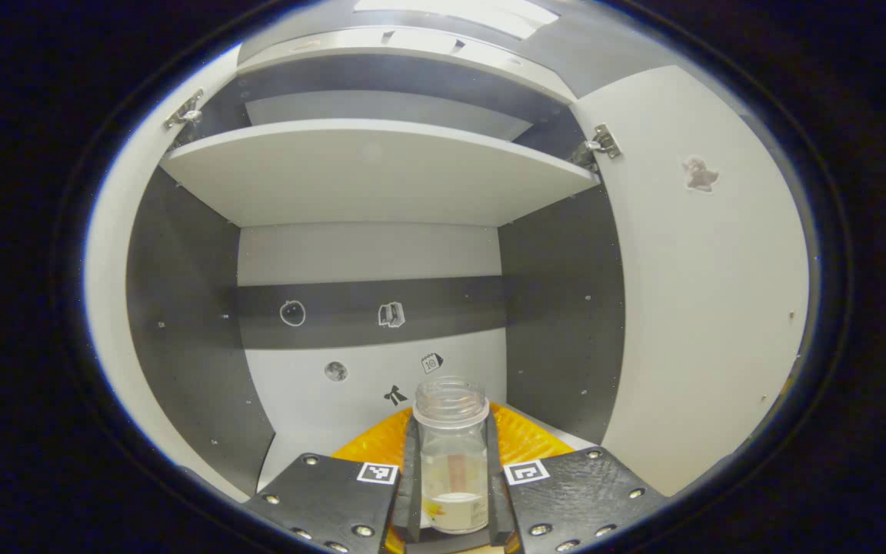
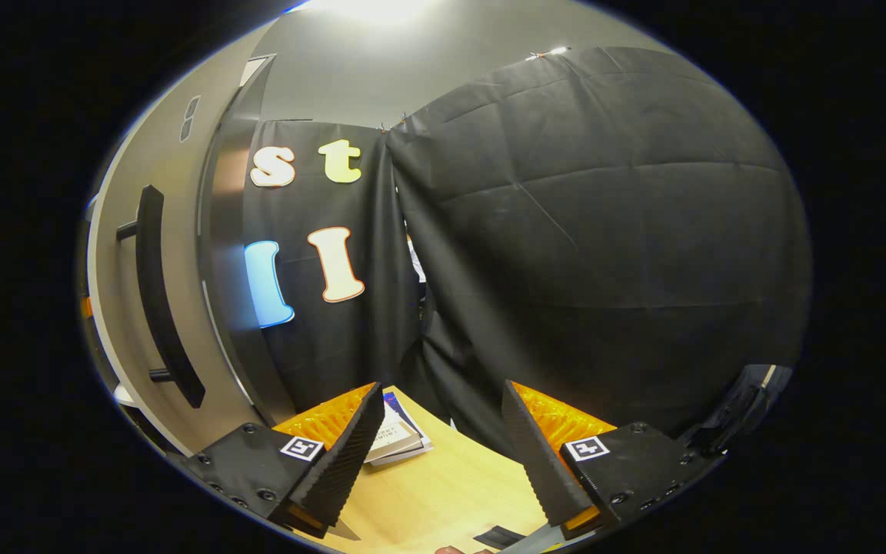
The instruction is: Grasp the bottle in the cabinet with the left hand and place it on the coaster, then close the right door with the right hand and the left door with the left hand.
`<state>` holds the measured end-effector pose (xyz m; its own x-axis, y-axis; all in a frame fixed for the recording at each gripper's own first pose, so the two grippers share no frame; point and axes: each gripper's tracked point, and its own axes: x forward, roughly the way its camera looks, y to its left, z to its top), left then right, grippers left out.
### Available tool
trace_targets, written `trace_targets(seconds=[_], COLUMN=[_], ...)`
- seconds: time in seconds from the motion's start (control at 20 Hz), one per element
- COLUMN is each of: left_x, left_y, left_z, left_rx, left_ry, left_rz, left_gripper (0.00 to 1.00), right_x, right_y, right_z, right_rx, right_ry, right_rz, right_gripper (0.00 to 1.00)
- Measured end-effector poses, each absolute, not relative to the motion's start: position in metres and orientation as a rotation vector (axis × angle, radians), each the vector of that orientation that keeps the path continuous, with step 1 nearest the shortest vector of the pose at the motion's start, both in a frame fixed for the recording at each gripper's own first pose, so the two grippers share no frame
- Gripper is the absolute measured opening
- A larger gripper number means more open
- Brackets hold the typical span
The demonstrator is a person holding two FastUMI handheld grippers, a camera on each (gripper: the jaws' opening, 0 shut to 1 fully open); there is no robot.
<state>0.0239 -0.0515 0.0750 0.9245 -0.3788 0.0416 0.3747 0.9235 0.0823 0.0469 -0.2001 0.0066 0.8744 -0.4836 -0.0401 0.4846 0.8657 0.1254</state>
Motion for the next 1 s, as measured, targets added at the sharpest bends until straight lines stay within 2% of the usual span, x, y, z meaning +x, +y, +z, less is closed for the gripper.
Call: trace_targets(seconds=[0.2, 0.25, 0.3, 0.4, 0.55, 0.6, 1.0], left_x=[-0.009, -0.018, -0.026, -0.040, -0.064, -0.070, -0.122], left_y=[-0.044, -0.042, -0.043, -0.043, -0.042, -0.042, -0.042], left_z=[0.070, 0.065, 0.059, 0.039, 0.009, 0.000, -0.081], left_rx=[0.051, 0.042, 0.030, 0.003, -0.011, -0.015, -0.053], left_ry=[-0.048, -0.043, -0.034, 0.011, 0.053, 0.066, 0.094], left_rz=[-0.391, -0.392, -0.402, -0.415, -0.421, -0.420, -0.423], left_gripper=[0.35, 0.38, 0.35, 0.35, 0.41, 0.35, 0.35], right_x=[0.046, 0.046, 0.045, 0.044, 0.041, 0.038, 0.012], right_y=[-0.192, -0.190, -0.188, -0.186, -0.185, -0.184, -0.177], right_z=[0.006, 0.006, 0.007, 0.008, 0.011, 0.011, 0.007], right_rx=[0.101, 0.103, 0.104, 0.101, 0.092, 0.091, 0.075], right_ry=[0.021, 0.023, 0.024, 0.022, 0.021, 0.025, 0.051], right_rz=[-0.473, -0.467, -0.460, -0.453, -0.450, -0.448, -0.437], right_gripper=[0.97, 0.97, 0.96, 0.96, 0.96, 0.96, 0.96])
